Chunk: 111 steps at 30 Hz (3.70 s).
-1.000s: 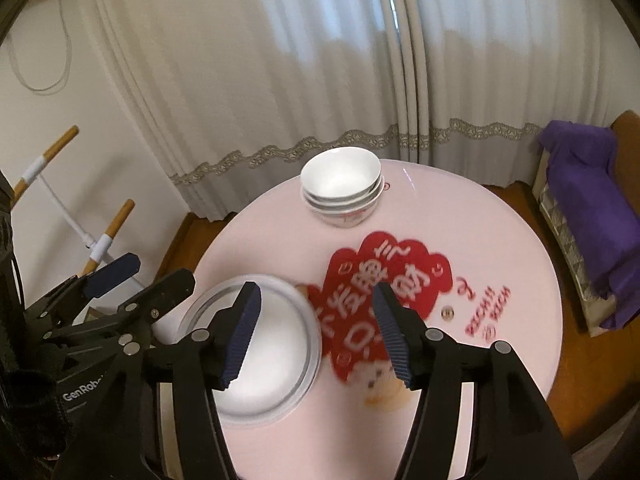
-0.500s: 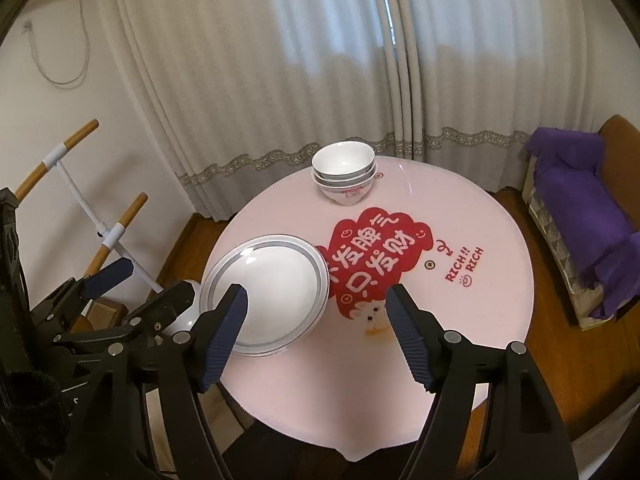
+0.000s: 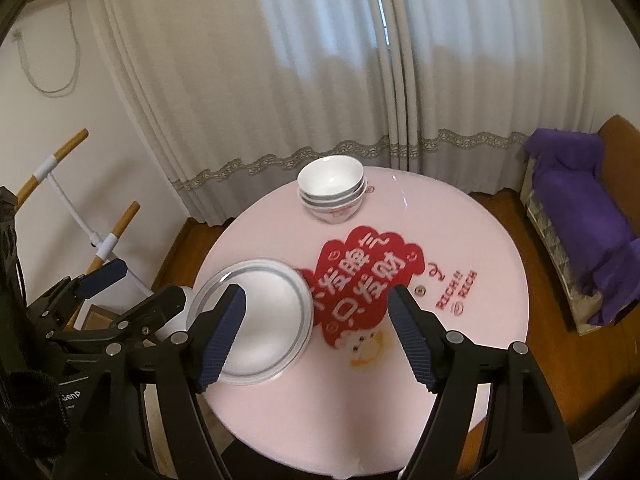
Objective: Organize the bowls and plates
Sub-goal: 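Move both tools to the white bowl stack and grasp its rim, then lift the white bowl stack off the table with both tools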
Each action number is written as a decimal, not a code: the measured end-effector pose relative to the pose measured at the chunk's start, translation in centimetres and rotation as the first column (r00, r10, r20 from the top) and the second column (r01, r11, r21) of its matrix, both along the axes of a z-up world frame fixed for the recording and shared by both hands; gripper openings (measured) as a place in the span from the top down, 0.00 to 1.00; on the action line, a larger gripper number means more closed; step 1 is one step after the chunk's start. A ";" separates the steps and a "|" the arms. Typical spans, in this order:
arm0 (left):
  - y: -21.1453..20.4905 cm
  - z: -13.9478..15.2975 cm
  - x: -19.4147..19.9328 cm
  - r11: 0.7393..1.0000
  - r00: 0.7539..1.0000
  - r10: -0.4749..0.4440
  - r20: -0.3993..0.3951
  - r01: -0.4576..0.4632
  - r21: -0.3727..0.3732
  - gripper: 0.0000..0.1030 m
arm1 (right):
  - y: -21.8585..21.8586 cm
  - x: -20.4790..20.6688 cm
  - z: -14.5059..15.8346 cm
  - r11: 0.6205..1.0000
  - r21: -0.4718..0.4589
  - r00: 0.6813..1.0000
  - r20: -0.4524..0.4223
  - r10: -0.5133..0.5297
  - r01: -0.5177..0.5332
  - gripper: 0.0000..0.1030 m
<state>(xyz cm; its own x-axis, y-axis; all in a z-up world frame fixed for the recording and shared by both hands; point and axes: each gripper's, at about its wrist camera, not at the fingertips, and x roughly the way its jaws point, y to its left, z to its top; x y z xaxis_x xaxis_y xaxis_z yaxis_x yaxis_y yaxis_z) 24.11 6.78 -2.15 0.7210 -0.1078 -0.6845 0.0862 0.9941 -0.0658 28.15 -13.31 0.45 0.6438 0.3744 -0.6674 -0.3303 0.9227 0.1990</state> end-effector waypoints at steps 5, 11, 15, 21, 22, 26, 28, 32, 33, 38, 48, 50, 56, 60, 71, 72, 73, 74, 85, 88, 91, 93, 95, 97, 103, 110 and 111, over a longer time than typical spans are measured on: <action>0.3 0.5 6.2 1.000 0.999 -0.008 -0.034 0.008 0.003 0.08 | 0.3 4.2 -0.4 1.000 -0.024 1.000 -0.022 -0.013 0.013 0.27; 1.3 -0.1 14.0 1.000 0.995 -0.011 -0.104 0.010 -0.012 0.08 | 0.8 9.6 -1.3 0.999 -0.031 0.998 -0.059 -0.021 0.019 0.27; 2.1 -0.9 19.7 1.000 0.989 0.001 -0.145 -0.003 -0.012 0.08 | 1.5 13.9 -2.1 0.999 -0.048 0.997 -0.076 -0.020 0.017 0.27; 3.3 -2.8 28.0 1.000 0.978 0.023 -0.207 -0.023 0.004 0.08 | 2.7 19.9 -3.7 0.998 -0.065 0.994 -0.104 -0.025 0.018 0.27; 3.4 -3.2 29.4 1.000 0.975 0.021 -0.220 -0.020 0.004 0.09 | 2.9 20.8 -4.0 0.998 -0.067 0.994 -0.111 -0.021 0.014 0.27; 3.3 -4.5 33.9 1.000 0.965 0.013 -0.264 -0.016 -0.009 0.10 | 3.7 24.7 -5.9 0.999 -0.043 0.986 -0.164 -0.018 0.011 0.27; 3.3 -5.3 36.0 1.000 0.957 0.021 -0.290 -0.023 -0.004 0.10 | 4.0 26.5 -7.2 0.999 -0.041 0.981 -0.193 -0.025 0.018 0.27; 3.1 -7.3 40.9 1.000 0.942 0.017 -0.335 -0.024 -0.017 0.10 | 4.1 29.5 -10.1 0.999 -0.016 0.960 -0.277 -0.045 0.042 0.27; 3.2 -7.9 42.0 0.999 0.939 0.022 -0.344 -0.028 -0.015 0.10 | 4.1 30.0 -10.6 0.999 -0.009 0.956 -0.291 -0.045 0.045 0.27; 3.6 -10.6 46.5 0.998 0.917 0.032 -0.398 -0.051 -0.036 0.16 | 4.0 32.1 -13.1 0.998 0.008 0.930 -0.364 -0.050 0.056 0.27; 3.2 -12.7 51.0 0.996 0.902 -0.040 -0.430 0.001 -0.090 0.44 | 5.1 33.2 -14.1 0.999 0.014 0.906 -0.423 -0.027 0.036 0.60; 3.3 -12.7 50.9 0.995 0.902 -0.059 -0.428 0.019 -0.097 0.55 | 5.7 33.0 -13.8 1.000 0.012 0.906 -0.424 -0.016 0.024 0.72; 3.6 -13.1 51.2 0.993 0.896 -0.096 -0.433 0.054 -0.107 0.67 | 6.2 33.1 -13.5 1.000 -0.005 0.905 -0.424 -0.013 0.012 0.74; 3.8 -13.3 51.5 0.993 0.901 -0.078 -0.427 0.034 -0.110 0.72 | 5.7 33.2 -13.7 1.000 0.019 0.902 -0.432 -0.009 0.020 0.74; 2.8 -13.6 49.0 0.993 0.907 -0.077 -0.415 0.031 -0.116 0.76 | 4.9 32.6 -13.8 0.997 0.061 0.907 -0.422 -0.018 0.048 0.76; 2.8 -13.7 48.9 0.993 0.906 -0.077 -0.416 0.030 -0.118 0.76 | 4.7 32.5 -13.8 0.997 0.064 0.906 -0.422 -0.021 0.053 0.76; 2.7 -13.5 48.7 0.993 0.906 -0.077 -0.417 0.030 -0.117 0.76 | 4.6 32.5 -13.8 0.996 0.064 0.907 -0.422 -0.022 0.054 0.76; 2.6 -13.4 48.4 0.993 0.906 -0.077 -0.417 0.031 -0.116 0.76 | 4.5 32.5 -13.8 0.996 0.065 0.906 -0.422 -0.022 0.055 0.76; 1.7 -12.3 46.1 0.992 0.900 -0.097 -0.425 0.052 -0.116 0.76 | 3.2 30.6 -13.6 0.995 0.073 0.903 -0.429 -0.027 0.064 0.76; 1.3 -11.8 45.2 0.992 0.902 -0.099 -0.420 0.058 -0.110 0.76 | 2.8 29.8 -13.4 0.995 0.080 0.904 -0.427 -0.024 0.065 0.76; 0.8 -11.2 44.0 0.992 0.903 -0.105 -0.417 0.068 -0.102 0.76 | 2.4 28.9 -13.2 0.994 0.086 0.904 -0.428 -0.023 0.066 0.76; 0.4 -10.9 43.4 0.992 0.903 -0.107 -0.417 0.071 -0.101 0.76 | 2.0 28.4 -13.1 0.993 0.090 0.903 -0.429 -0.025 0.070 0.76; -0.1 -10.5 42.9 0.992 0.902 -0.111 -0.417 0.077 -0.098 0.76 | 1.6 27.9 -13.0 0.993 0.092 0.902 -0.430 -0.027 0.074 0.76; -0.6 -10.2 42.2 0.992 0.901 -0.117 -0.418 0.086 -0.093 0.76 | 1.1 27.3 -12.9 0.992 0.098 0.901 -0.432 -0.029 0.079 0.76; -1.9 -9.4 40.1 0.991 0.901 -0.132 -0.414 0.104 -0.088 0.76 | -0.5 25.7 -12.9 0.990 0.111 0.898 -0.439 -0.032 0.089 0.76; -3.4 -8.4 37.9 0.988 0.899 -0.151 -0.411 0.130 -0.081 0.76 | -2.3 23.8 -12.4 0.986 0.121 0.900 -0.432 -0.049 0.111 0.76; -3.6 -8.2 37.5 0.988 0.898 -0.155 -0.411 0.133 -0.081 0.76 | -2.5 23.5 -12.4 0.987 0.120 0.901 -0.431 -0.049 0.111 0.76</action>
